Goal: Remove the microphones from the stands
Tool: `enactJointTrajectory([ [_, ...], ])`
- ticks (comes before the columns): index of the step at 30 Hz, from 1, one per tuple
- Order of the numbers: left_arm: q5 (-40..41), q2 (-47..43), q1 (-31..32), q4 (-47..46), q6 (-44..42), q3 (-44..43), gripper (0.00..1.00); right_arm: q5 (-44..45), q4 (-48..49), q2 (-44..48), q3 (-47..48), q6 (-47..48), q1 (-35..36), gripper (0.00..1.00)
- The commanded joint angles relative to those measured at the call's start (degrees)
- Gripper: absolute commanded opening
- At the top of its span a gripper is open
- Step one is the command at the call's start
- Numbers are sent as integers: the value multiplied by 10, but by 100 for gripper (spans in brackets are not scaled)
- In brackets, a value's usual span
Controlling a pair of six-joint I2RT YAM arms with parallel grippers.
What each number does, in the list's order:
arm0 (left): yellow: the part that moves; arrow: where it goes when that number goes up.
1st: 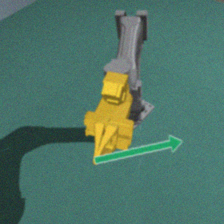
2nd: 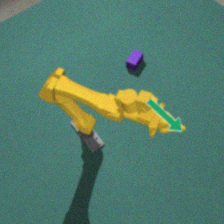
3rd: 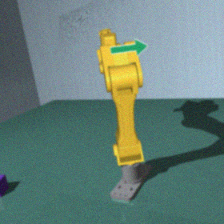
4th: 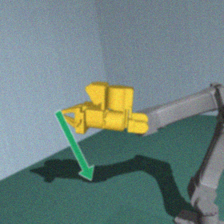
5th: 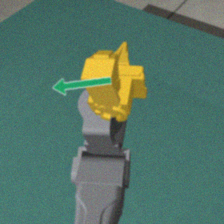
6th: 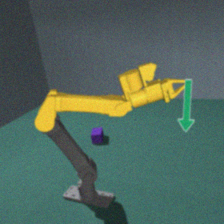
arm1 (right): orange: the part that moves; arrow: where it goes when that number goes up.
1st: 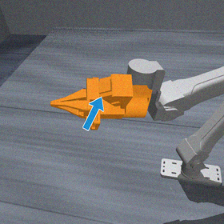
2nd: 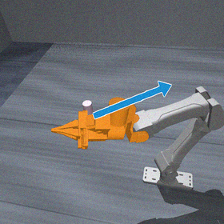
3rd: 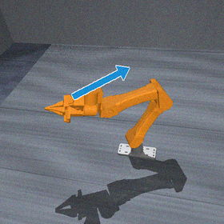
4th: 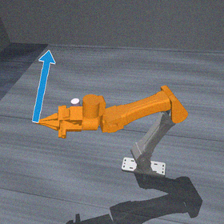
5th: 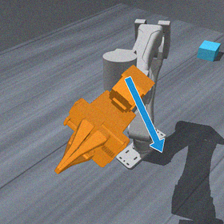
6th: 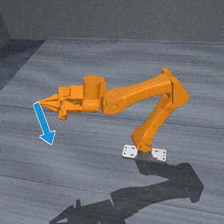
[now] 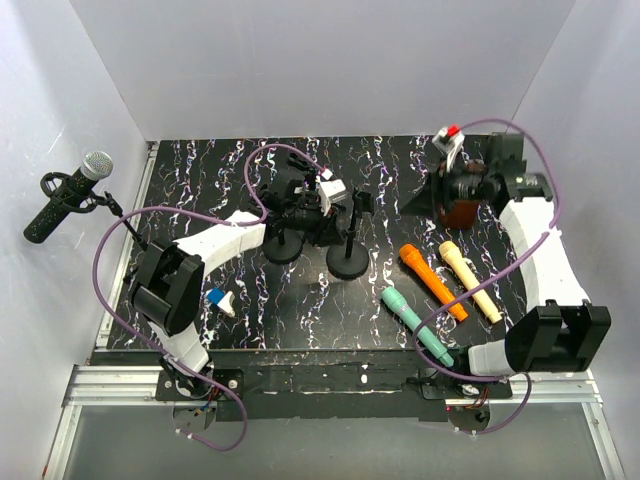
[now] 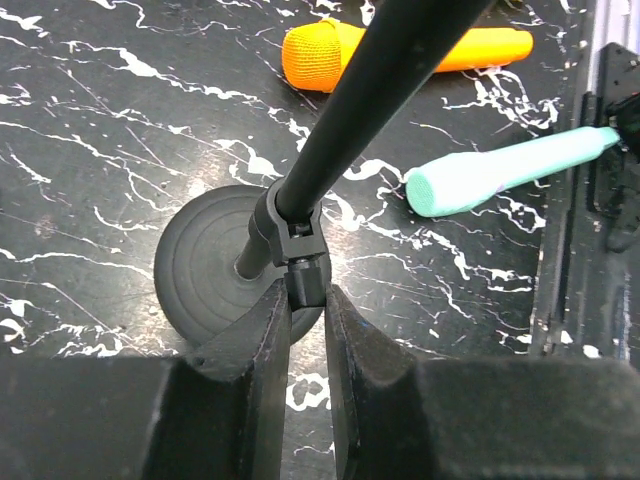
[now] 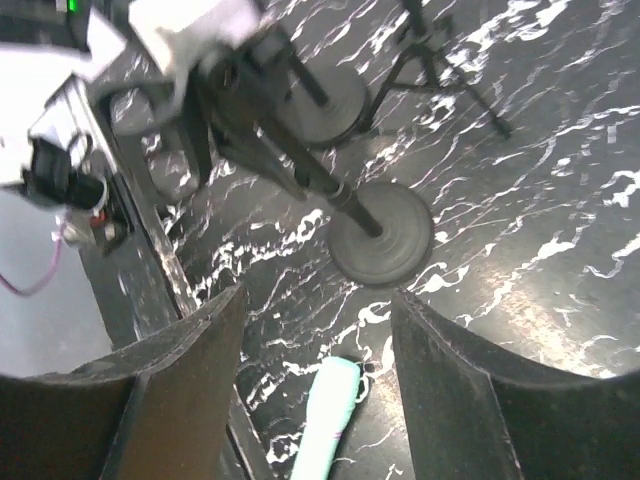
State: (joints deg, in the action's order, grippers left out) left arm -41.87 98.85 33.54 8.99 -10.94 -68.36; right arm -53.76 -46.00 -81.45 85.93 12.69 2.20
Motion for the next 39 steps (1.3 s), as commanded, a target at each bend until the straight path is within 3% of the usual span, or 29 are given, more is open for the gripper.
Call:
enactJointTrajectory([
  [1,-84,-5,-8,14,12,-50,0,-79,205,51,-126,128,23,67],
  [6,-109,6,-12,40,-4,-66,0,-86,293,11,-132,78,74,66],
  [11,-115,15,-12,54,-4,-74,0,-86,451,-9,-168,-9,108,66],
  [20,-118,32,-13,57,-3,-93,0,-95,511,-42,-187,-68,145,56],
  [23,-117,35,-14,50,3,-95,0,-99,506,-45,-190,-72,146,45],
  [26,-105,35,-14,45,-3,-93,0,-94,521,-43,-195,-109,146,23],
  [29,-66,19,-13,27,-33,-79,0,-61,543,-35,-196,-171,147,2],
  [32,20,-28,9,-19,-115,-29,0,-22,537,-28,-191,-232,147,1],
  [39,225,-130,98,-224,-316,123,0,34,522,-23,-190,-317,146,1],
])
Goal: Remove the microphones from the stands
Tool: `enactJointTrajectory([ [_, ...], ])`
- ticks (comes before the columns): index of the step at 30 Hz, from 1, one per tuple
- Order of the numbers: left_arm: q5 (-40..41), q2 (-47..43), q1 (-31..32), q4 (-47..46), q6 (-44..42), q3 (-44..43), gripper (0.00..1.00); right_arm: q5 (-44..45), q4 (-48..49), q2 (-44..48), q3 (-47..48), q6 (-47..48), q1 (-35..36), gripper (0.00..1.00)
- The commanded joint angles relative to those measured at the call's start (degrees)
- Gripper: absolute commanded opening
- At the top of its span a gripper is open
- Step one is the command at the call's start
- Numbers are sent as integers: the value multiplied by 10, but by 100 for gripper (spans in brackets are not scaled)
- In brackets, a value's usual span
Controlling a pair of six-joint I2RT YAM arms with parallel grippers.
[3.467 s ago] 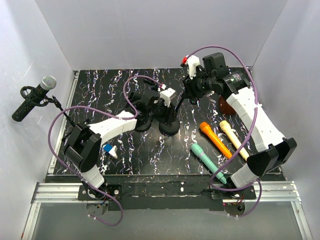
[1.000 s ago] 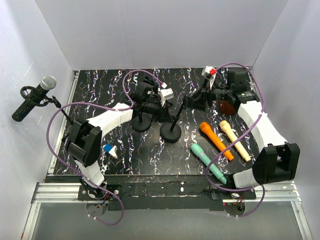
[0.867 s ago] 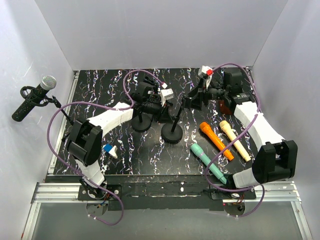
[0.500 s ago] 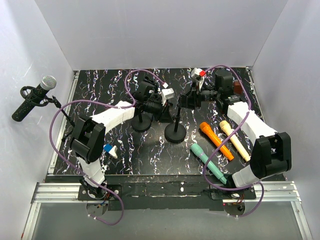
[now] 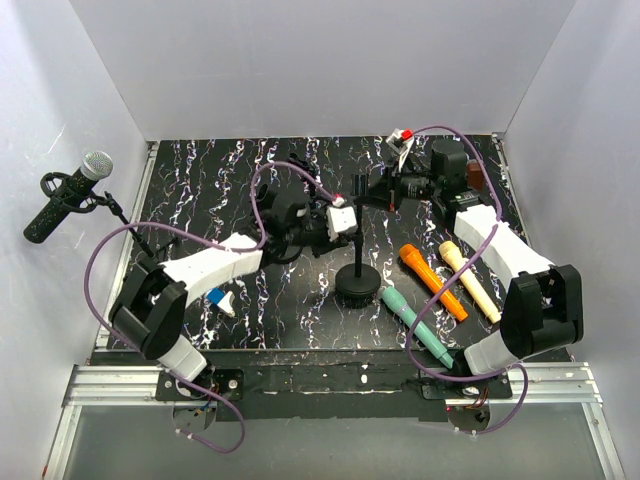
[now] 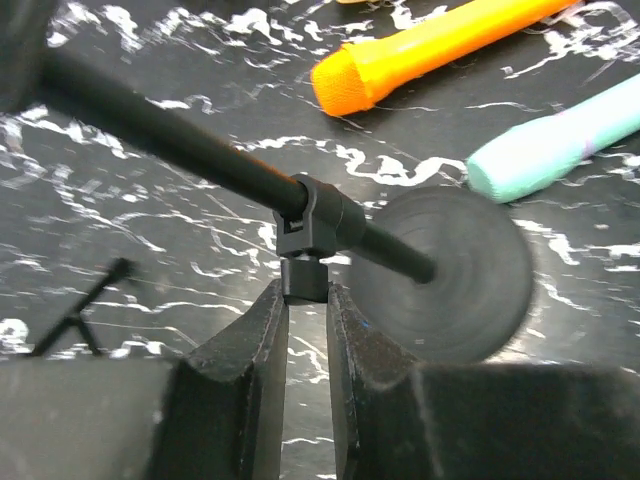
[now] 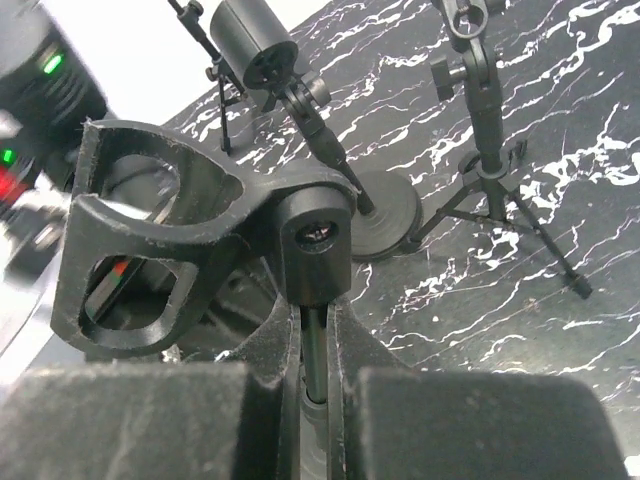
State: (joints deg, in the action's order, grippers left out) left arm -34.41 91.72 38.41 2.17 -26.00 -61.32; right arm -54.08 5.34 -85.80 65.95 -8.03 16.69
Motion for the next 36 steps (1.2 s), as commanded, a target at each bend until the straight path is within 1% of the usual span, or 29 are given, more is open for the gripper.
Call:
enactJointTrajectory([
  [1,170,-64,53,-184,-187,74,0,42,4,16,12,-117,1,1],
  [4,210,-68,58,-208,-235,99,0,62,3,11,15,-131,3,1],
  [6,218,-69,58,-197,-226,96,0,66,-1,7,20,-132,2,1],
  [7,218,-71,57,-176,-215,89,1,65,-2,5,22,-132,3,1],
  [8,212,-73,57,-139,-194,76,11,64,-2,5,23,-129,3,1],
  [9,196,-75,53,-97,-160,60,29,64,-4,3,26,-126,3,1],
  [10,170,-78,42,-56,-110,36,43,64,-8,1,29,-124,2,1],
  [11,124,-76,29,4,-71,11,52,61,-9,0,30,-122,3,1],
  [12,84,-74,15,44,-33,-11,56,62,-9,-1,30,-121,3,1],
  [14,39,-73,-3,79,40,-30,62,59,-10,-2,29,-121,1,1],
  [15,24,-74,-9,85,60,-36,63,58,-10,-1,28,-121,1,1],
  [17,24,-73,-11,75,97,-37,63,57,-8,1,24,-122,1,1],
  [21,2,-59,-15,42,107,-42,63,55,-6,2,22,-125,3,1],
  [25,-47,-24,-18,76,83,-82,59,50,-5,-2,28,-131,1,1],
  [28,-67,1,-20,112,55,-100,56,49,-1,-4,32,-136,1,1],
  [29,-72,6,-20,115,48,-101,54,49,2,-6,32,-138,1,1],
  [32,-79,16,-20,125,28,-106,42,49,5,-6,33,-142,2,1],
  [33,-82,19,-19,131,20,-107,41,48,5,-5,33,-142,1,1],
  [35,-79,20,-20,147,-10,-111,43,48,6,-4,31,-143,2,1],
  [36,-75,20,-19,153,-21,-111,45,48,6,-4,31,-142,0,1],
])
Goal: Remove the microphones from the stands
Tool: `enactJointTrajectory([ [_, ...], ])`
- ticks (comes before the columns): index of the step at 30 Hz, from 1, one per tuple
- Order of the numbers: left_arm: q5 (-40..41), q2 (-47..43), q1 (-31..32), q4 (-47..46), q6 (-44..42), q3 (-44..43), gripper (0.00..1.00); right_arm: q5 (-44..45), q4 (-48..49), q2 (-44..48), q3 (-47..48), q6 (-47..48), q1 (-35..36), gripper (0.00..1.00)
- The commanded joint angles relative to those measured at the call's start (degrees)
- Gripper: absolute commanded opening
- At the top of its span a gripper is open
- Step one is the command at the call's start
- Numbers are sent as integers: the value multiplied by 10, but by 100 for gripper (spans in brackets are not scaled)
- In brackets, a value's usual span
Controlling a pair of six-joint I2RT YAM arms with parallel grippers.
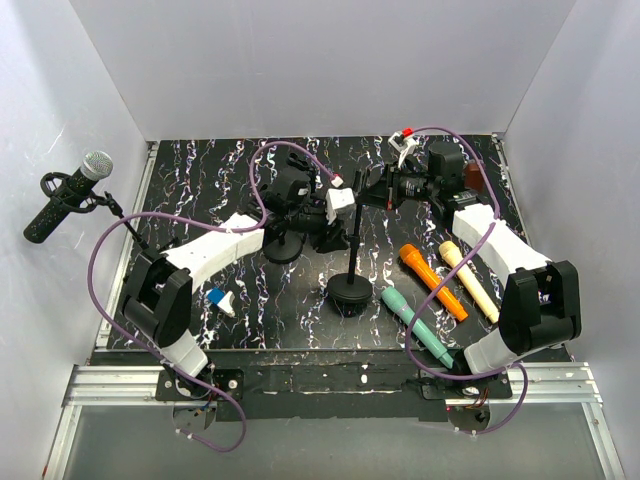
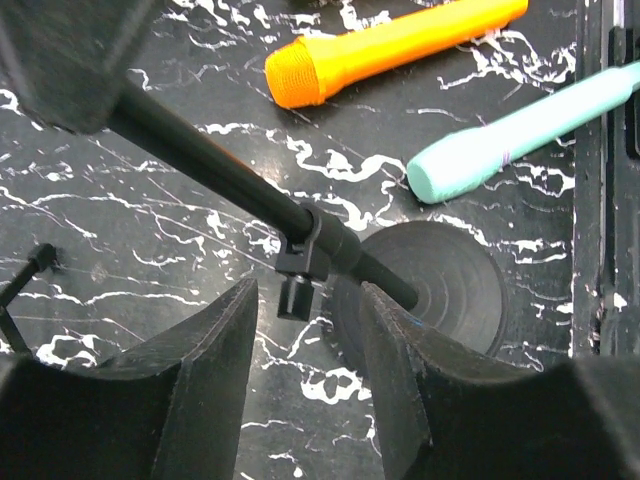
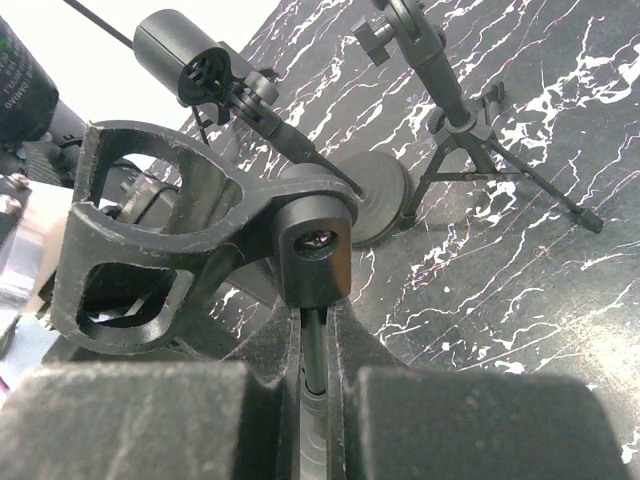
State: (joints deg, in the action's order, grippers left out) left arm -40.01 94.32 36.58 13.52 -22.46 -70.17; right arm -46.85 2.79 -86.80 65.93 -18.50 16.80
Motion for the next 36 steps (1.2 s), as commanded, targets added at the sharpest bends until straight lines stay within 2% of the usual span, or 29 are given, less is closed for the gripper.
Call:
enactJointTrajectory([
  [1,-15,-9,-3,45,-70,-22,46,-25,32,7,31,-37,-1,1],
  [3,-11,-12,-2,50,-83,-21,45,-25,32,6,30,-38,-1,1],
  [8,-26,-6,-3,46,-77,-23,32,-24,33,5,30,-38,-2,1],
  [13,-26,0,-2,20,-51,-24,30,-24,33,1,34,-39,-2,1],
  [19,-28,3,-4,11,-6,-33,0,-32,35,6,39,-27,-1,1],
  [23,-31,5,-17,6,57,-47,0,-55,39,23,36,10,-1,1],
  [26,-65,22,-48,26,138,-87,0,-66,46,52,32,51,0,1],
  [30,-126,78,-84,151,243,-190,0,-86,48,100,21,112,2,1],
  [34,-213,202,-97,370,247,-353,0,-99,7,159,-3,228,17,1],
  [36,-235,220,-100,404,247,-394,0,-97,-12,192,-18,300,26,1],
])
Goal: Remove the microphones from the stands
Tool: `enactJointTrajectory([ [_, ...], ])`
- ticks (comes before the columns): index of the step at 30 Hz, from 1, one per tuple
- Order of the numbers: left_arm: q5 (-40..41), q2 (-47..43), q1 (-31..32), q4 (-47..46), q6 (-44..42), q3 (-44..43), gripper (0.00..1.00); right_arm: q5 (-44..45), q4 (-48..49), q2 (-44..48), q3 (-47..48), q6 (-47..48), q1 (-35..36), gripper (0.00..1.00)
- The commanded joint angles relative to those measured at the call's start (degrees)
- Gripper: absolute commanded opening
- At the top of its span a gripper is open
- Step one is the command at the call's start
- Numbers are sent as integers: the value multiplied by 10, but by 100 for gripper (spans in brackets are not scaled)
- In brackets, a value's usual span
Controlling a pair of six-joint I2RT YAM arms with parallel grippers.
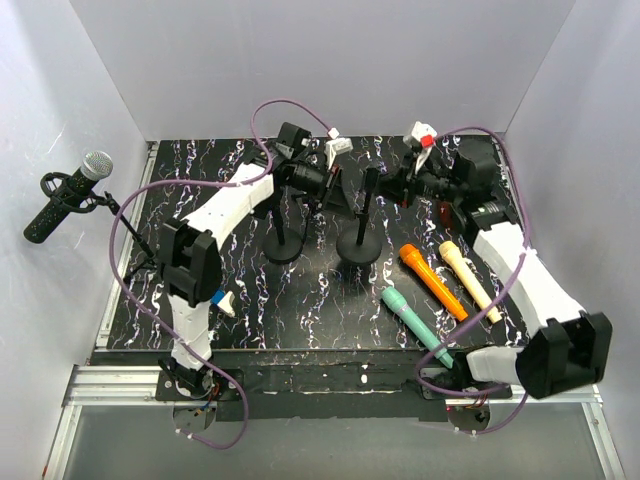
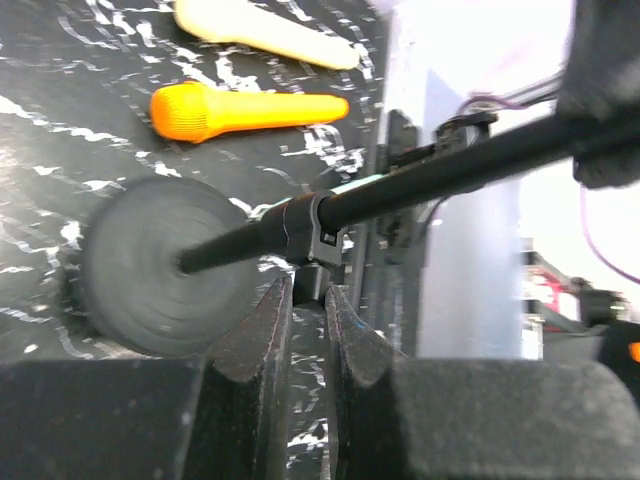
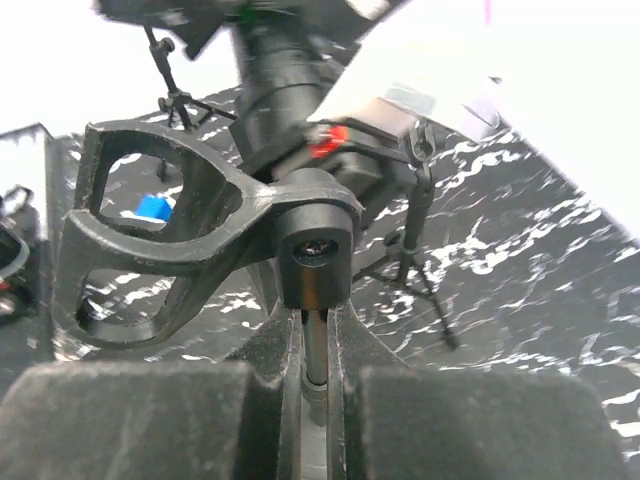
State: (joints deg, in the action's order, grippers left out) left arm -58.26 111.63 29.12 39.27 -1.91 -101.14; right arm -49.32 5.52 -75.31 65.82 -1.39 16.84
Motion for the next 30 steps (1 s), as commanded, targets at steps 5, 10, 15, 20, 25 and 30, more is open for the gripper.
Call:
enactJointTrajectory([
  [5,-56,43,-28,147,90,-83,0,-56,-75,136,-47,249,50,1],
  [10,-24,12,-30,83,101,-46,42,-14,-29,134,-55,193,55,1],
  [15,126,-103,-30,-64,-25,41,66,23,18,95,-51,75,53,1],
  [20,185,-261,0,-248,-213,249,67,20,48,22,-19,-63,44,1],
  [25,277,-375,85,-369,-485,431,63,6,56,-28,1,-136,38,1],
  [30,296,-386,111,-444,-610,523,58,8,26,-63,19,-168,30,1],
])
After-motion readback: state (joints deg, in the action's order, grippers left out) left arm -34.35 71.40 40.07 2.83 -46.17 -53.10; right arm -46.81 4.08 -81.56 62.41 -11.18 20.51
